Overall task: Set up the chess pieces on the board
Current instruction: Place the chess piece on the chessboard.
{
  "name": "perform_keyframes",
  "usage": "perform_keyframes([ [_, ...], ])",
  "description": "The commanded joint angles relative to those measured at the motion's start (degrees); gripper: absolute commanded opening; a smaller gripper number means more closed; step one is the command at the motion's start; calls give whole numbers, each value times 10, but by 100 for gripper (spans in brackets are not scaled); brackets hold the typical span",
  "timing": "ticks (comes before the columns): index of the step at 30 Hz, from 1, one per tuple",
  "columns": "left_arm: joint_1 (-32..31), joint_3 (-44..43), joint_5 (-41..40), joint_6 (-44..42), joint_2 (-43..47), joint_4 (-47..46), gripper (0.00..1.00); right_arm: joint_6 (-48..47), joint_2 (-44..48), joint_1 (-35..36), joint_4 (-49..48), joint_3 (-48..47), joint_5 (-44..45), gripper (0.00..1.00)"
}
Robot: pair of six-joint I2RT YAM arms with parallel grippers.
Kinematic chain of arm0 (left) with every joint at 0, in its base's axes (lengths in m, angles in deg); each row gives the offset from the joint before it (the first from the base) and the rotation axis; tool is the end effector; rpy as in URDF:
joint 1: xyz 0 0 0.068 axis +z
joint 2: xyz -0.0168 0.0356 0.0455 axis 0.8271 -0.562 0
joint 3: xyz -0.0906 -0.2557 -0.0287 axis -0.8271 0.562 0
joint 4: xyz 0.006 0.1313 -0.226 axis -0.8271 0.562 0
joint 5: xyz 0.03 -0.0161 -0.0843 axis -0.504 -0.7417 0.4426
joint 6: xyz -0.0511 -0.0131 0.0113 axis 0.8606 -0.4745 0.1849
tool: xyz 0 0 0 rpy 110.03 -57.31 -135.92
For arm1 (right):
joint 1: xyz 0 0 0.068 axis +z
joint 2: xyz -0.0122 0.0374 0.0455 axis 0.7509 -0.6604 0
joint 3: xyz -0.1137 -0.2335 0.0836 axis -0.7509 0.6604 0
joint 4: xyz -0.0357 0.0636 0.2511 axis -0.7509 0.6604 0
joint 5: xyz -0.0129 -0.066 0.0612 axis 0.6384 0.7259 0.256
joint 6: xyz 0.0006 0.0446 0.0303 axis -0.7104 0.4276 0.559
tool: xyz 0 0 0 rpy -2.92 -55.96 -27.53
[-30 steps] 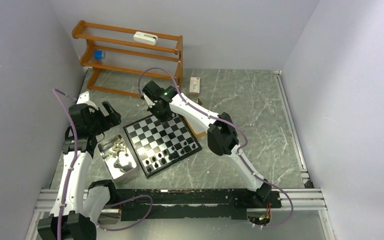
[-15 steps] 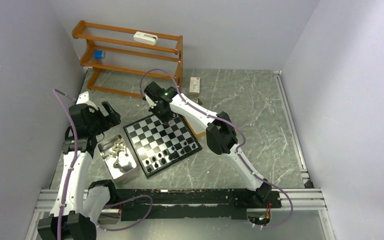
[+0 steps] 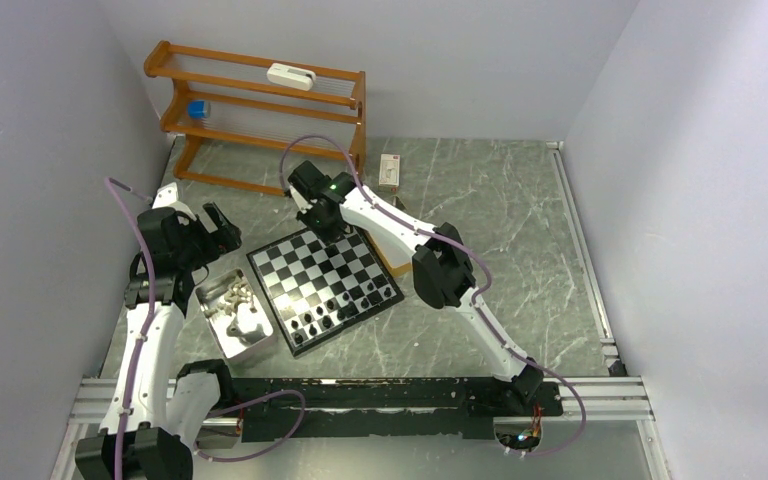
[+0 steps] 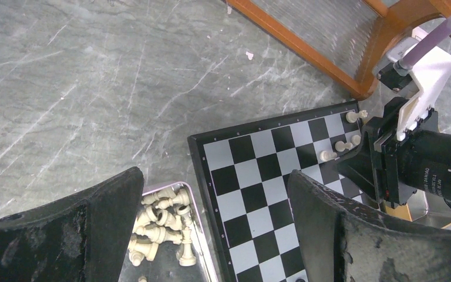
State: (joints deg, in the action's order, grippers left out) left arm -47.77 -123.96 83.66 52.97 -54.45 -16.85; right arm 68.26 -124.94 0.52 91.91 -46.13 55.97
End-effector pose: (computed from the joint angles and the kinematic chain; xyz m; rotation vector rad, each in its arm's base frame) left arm 0.1885 0.0232 0.2815 -0.4656 2.0464 -0.2365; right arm 0.3456 0.3988 0.1959 -1.1731 2.4761 0.2069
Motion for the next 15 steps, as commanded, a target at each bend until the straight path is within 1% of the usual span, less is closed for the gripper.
perform_keyframes([
  [1,-2,1,-7,1,9,-13,97,-3,-15,-4,-10,-20,10,24],
  [7,-2,0,-8,2,10,-12,97,-2,-13,-5,-18,-21,14,25],
  [15,-2,-1,-13,2,10,-9,97,-2,-12,-5,-28,-15,17,21],
])
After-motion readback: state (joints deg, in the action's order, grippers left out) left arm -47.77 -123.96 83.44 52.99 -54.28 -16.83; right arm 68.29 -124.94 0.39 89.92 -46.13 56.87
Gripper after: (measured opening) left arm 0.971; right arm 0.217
